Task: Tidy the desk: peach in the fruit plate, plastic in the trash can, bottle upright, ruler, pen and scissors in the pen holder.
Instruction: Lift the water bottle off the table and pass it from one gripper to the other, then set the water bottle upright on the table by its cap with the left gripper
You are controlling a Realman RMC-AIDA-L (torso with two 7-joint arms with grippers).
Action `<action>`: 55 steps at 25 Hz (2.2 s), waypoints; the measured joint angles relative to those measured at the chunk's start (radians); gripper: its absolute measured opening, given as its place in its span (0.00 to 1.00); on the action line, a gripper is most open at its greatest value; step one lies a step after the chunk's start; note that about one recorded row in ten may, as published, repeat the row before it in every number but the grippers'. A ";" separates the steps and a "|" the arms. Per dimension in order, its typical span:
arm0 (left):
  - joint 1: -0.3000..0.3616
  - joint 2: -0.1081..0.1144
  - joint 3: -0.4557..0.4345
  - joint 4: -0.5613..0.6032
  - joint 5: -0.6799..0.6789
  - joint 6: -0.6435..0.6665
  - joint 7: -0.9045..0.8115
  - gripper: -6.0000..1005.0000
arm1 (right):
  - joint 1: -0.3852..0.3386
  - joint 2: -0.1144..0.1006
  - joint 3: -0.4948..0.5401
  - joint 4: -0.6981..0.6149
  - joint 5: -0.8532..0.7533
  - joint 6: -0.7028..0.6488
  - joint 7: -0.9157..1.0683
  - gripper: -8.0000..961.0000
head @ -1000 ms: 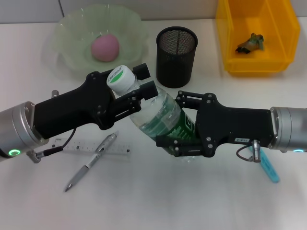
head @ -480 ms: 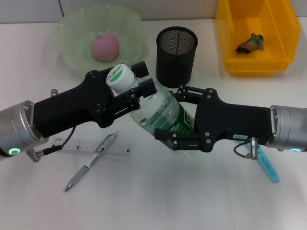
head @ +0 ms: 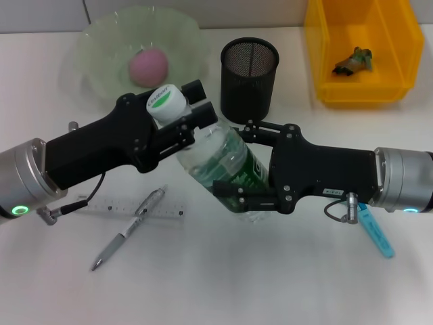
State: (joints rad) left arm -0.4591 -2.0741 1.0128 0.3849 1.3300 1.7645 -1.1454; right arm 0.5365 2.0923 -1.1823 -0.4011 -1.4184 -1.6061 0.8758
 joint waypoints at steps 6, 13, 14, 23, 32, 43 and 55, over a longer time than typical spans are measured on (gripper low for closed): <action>0.002 0.003 -0.002 -0.006 -0.020 -0.029 -0.007 0.45 | 0.001 0.000 0.000 0.001 0.000 0.001 0.000 0.79; 0.001 0.003 -0.001 -0.007 -0.020 -0.031 -0.008 0.45 | 0.002 0.000 -0.001 0.001 -0.001 0.003 0.000 0.76; 0.001 0.003 -0.001 -0.007 -0.020 -0.031 -0.008 0.45 | 0.002 0.000 -0.001 0.001 -0.001 0.005 0.000 0.74; -0.001 0.003 0.000 -0.006 -0.028 -0.031 -0.008 0.44 | -0.003 0.000 0.010 0.001 0.000 0.006 0.000 0.42; -0.003 0.008 -0.026 0.012 -0.052 -0.061 0.001 0.44 | -0.059 -0.004 0.014 0.000 0.051 0.000 0.000 0.21; -0.003 0.007 -0.041 0.080 -0.055 -0.229 0.019 0.44 | -0.124 -0.006 0.050 0.013 0.078 0.008 -0.001 0.22; 0.000 0.005 -0.115 0.087 -0.057 -0.315 0.102 0.45 | -0.168 -0.004 0.125 0.080 0.079 0.008 -0.053 0.42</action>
State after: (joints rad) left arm -0.4594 -2.0691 0.8980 0.4721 1.2730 1.4495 -1.0437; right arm 0.3688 2.0885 -1.0575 -0.3208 -1.3390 -1.5978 0.8224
